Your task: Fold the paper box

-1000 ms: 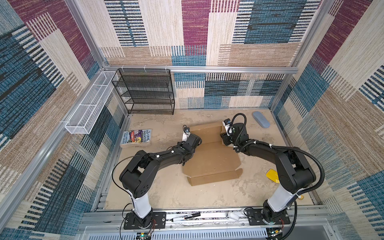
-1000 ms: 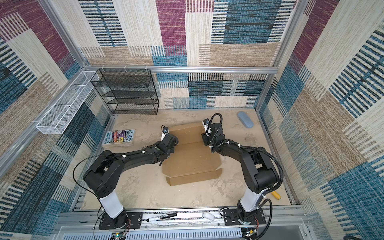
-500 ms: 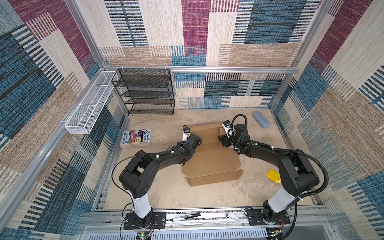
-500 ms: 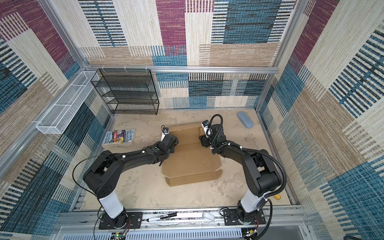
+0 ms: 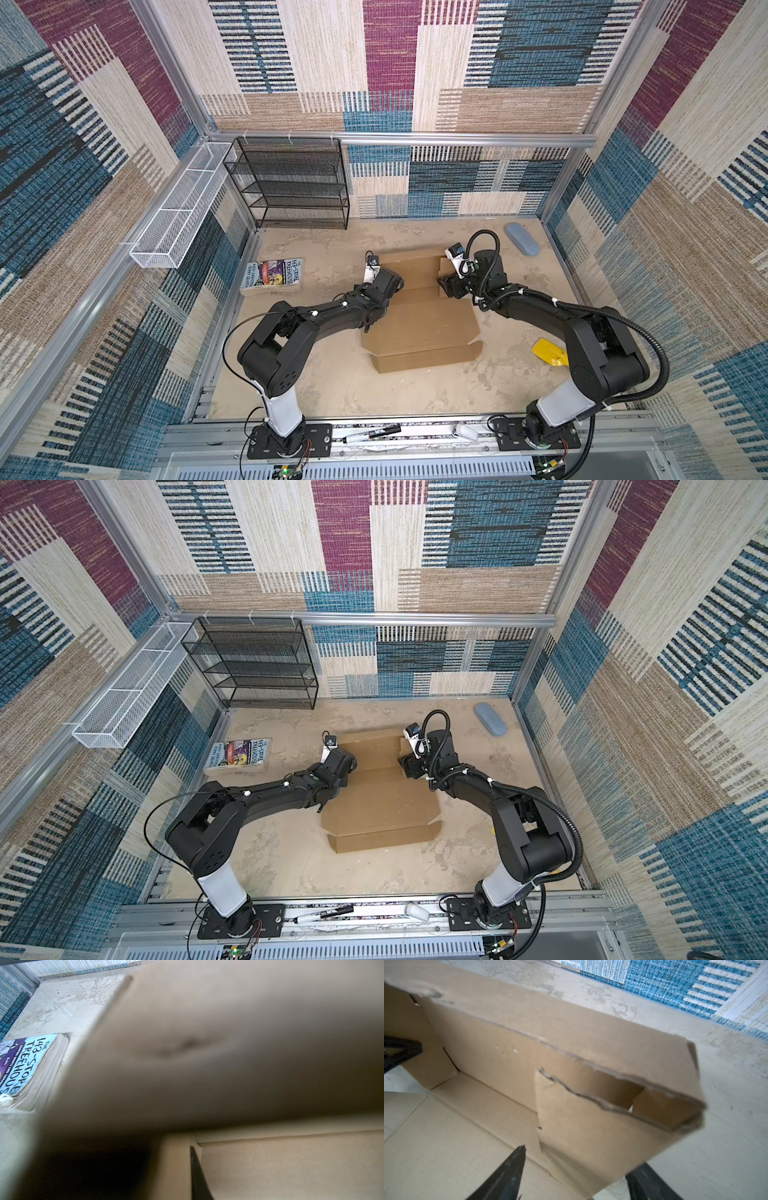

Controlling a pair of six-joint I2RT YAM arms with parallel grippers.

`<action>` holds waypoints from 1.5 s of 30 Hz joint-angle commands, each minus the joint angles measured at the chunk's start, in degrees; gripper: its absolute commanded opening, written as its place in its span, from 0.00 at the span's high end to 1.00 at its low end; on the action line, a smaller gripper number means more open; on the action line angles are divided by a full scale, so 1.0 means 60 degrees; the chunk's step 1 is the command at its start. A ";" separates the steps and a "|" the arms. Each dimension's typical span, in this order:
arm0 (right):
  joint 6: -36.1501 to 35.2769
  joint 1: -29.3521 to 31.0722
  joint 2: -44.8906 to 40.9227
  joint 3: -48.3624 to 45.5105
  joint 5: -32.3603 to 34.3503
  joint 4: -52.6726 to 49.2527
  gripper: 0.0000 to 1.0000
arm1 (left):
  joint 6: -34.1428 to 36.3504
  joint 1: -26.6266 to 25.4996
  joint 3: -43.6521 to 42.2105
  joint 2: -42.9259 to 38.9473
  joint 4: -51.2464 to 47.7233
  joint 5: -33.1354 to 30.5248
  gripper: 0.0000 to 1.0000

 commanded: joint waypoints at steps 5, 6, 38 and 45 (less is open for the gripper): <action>0.0007 -0.0104 0.0019 0.0108 -0.0345 0.0309 0.40 | 0.0247 0.0000 -0.0052 -0.0058 -0.0141 0.0431 1.00; 0.0038 -0.0104 0.0047 0.0094 -0.0287 0.0367 0.43 | 0.0247 0.0000 -0.0066 -0.0051 -0.0129 0.0439 1.00; 0.1499 0.0388 0.1420 0.0786 0.3023 0.1097 0.74 | -0.0020 0.0000 0.0342 0.0117 -0.0245 0.0765 1.00; 0.2018 0.0720 0.1775 0.1119 0.4215 0.0593 0.82 | -0.0240 -0.0029 0.0442 0.0081 -0.0274 0.0887 1.00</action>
